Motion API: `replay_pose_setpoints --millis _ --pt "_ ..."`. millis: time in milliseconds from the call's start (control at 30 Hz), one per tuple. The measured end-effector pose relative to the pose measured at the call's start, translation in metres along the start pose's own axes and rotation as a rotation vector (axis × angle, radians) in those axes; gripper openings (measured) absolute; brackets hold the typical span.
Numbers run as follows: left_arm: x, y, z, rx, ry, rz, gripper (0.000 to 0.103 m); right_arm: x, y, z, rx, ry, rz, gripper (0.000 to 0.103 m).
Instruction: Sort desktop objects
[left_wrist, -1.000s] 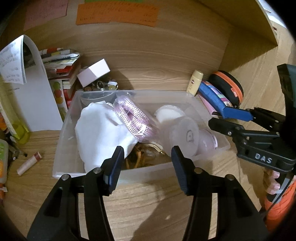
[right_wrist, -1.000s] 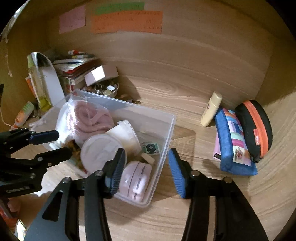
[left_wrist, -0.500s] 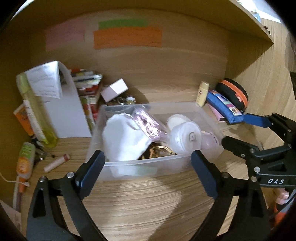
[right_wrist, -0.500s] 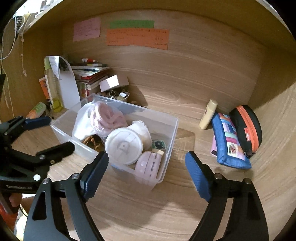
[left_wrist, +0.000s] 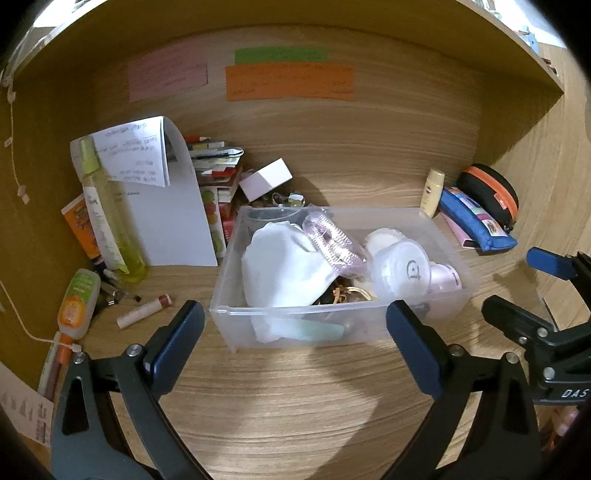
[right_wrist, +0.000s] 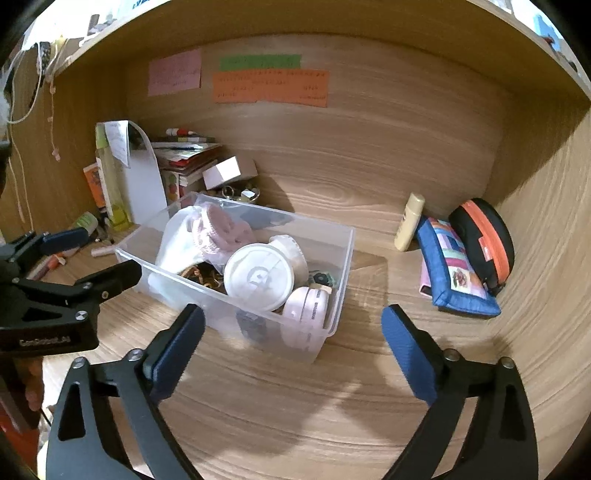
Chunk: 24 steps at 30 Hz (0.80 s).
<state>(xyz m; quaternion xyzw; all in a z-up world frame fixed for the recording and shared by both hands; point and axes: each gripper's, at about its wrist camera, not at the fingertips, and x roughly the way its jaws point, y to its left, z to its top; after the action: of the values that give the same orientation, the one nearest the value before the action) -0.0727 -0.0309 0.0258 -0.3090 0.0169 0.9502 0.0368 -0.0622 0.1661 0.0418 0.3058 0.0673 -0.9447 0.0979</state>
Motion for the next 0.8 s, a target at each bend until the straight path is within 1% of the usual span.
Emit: replay_pose_setpoints --millis 167,433,600,800 --pt "0.001 -0.004 -0.003 0.027 -0.002 0.022 0.1 0.001 -0.002 -0.005 0.015 0.009 -0.001 0.099" --pt "0.002 -0.01 -0.006 0.052 0.005 0.021 0.1 0.007 -0.004 -0.011 0.039 0.042 0.018 0.099" --pt "0.002 -0.012 -0.006 0.061 0.003 0.028 0.1 0.004 -0.004 -0.01 0.031 0.03 0.005 0.099" --pt "0.002 -0.012 -0.005 0.068 0.0 0.022 0.1 0.001 -0.006 -0.007 0.037 0.023 0.022 0.099"
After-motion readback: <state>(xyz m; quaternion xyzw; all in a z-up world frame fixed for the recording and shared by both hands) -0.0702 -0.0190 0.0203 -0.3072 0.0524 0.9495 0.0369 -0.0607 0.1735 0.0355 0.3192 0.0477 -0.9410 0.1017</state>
